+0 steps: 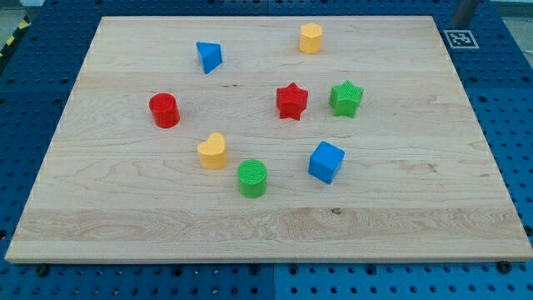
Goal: Push the blue cube into the red star
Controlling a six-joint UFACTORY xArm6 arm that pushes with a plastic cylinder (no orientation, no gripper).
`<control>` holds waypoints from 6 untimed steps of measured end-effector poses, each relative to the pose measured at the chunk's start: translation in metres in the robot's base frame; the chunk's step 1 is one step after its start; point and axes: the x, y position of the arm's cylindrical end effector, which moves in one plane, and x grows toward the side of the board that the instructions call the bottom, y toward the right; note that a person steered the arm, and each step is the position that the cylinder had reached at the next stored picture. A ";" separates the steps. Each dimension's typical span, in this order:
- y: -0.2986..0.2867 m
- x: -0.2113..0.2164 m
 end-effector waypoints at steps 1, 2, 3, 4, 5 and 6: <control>0.000 0.000; -0.009 0.018; -0.066 0.081; -0.077 0.154; -0.083 0.240; -0.143 0.327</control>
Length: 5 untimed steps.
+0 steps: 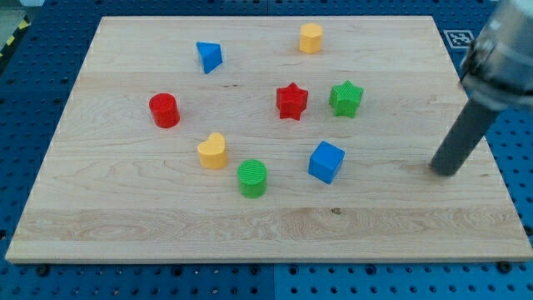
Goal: Push the blue cube into the red star
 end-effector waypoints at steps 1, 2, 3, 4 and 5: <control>-0.059 0.024; -0.071 0.023; -0.118 0.009; -0.129 0.004; -0.129 0.004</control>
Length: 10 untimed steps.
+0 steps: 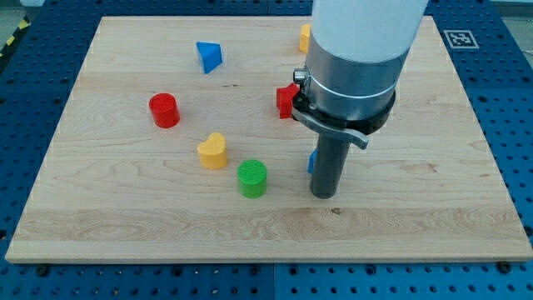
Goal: Push the blue cube into the red star
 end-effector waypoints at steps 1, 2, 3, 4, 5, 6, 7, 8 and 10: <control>0.011 0.000; 0.043 -0.006; 0.051 -0.012; 0.025 -0.012; -0.019 -0.020; -0.043 -0.031; -0.042 -0.032; -0.022 -0.033; 0.009 -0.048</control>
